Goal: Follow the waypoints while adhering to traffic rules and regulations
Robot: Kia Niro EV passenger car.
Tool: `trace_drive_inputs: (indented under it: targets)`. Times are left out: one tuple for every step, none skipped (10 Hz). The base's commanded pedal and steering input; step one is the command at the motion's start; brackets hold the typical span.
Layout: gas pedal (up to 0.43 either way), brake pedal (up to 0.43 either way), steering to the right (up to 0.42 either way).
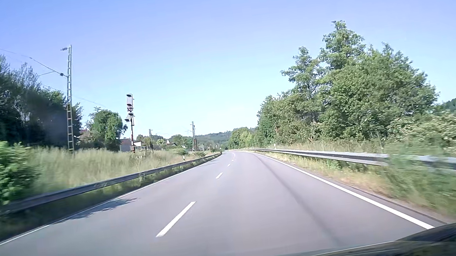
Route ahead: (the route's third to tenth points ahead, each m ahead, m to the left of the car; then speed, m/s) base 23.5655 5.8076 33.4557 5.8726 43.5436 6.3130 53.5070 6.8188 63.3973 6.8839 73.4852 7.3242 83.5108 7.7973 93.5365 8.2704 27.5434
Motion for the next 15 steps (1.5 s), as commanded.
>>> trace_drive_inputs:
  targets:
    - [0.240, 0.000, -0.004]
    - [0.240, 0.000, -0.004]
    - [0.240, 0.000, -0.004]
    - [0.260, 0.000, -0.004]
    - [0.268, 0.000, -0.004]
    - [0.280, 0.000, -0.004]
    - [0.280, 0.000, -0.004]
    - [0.280, 0.000, -0.004]
    - [0.268, 0.000, -0.004]
    - [0.260, 0.000, -0.004]
    - [0.260, 0.000, -0.004]
    - [0.268, 0.000, -0.004]
    - [0.280, 0.000, -0.004]
    - [0.280, 0.000, -0.004]
    - [0.287, 0.000, -0.004]
